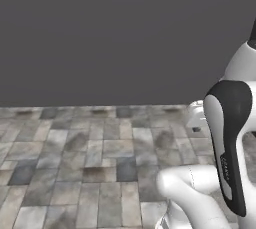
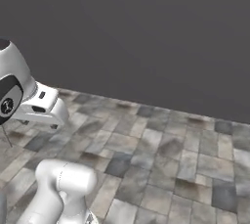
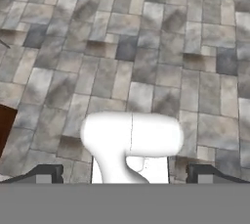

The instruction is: Place two dumplings into each of the tupperware containers and then place the containers in the fridge.

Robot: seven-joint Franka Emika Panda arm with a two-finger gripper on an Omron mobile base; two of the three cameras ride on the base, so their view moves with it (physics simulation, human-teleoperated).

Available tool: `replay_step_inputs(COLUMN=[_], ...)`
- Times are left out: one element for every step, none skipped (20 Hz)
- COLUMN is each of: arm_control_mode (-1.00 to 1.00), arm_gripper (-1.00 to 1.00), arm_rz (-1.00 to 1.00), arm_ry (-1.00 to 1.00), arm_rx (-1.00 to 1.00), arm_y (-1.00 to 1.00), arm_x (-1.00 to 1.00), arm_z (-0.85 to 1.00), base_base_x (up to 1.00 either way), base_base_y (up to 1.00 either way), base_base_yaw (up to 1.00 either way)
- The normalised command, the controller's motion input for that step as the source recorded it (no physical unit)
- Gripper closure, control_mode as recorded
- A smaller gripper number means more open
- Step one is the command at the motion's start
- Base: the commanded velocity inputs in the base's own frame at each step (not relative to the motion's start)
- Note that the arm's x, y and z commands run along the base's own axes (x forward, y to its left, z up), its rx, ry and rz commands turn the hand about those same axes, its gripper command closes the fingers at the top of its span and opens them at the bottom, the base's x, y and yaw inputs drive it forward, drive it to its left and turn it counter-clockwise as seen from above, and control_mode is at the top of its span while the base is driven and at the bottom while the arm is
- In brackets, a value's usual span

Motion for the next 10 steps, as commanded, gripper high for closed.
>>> replay_step_inputs(arm_control_mode=[1.0,1.0,1.0,1.0,1.0,1.0,1.0,1.0,1.0,1.0], arm_gripper=[-1.0,-1.0,-1.0,-1.0,-1.0,-1.0,-1.0,-1.0,-1.0,-1.0], arm_rz=[0.0,0.0,0.0,0.0,0.0,0.0,0.0,0.0,0.0,0.0], arm_ry=[0.0,0.0,0.0,0.0,0.0,0.0,0.0,0.0,0.0,0.0], arm_rx=[0.0,0.0,0.0,0.0,0.0,0.0,0.0,0.0,0.0,0.0], arm_y=[0.0,0.0,0.0,0.0,0.0,0.0,0.0,0.0,0.0,0.0], arm_x=[0.0,0.0,0.0,0.0,0.0,0.0,0.0,0.0,0.0,0.0], arm_z=[0.0,0.0,0.0,0.0,0.0,0.0,0.0,0.0,0.0,0.0], base_base_x=[0.91,0.86,0.84,0.76,0.74,0.78,0.77,0.77,0.76,0.75], base_base_y=[-0.92,-0.86,-0.87,-0.87,-0.87,-0.85,-0.86,-0.86,-0.86,-0.89], base_base_yaw=[0.48,0.51,0.52,0.54,0.54,0.54,0.54,0.54,0.54,0.54])
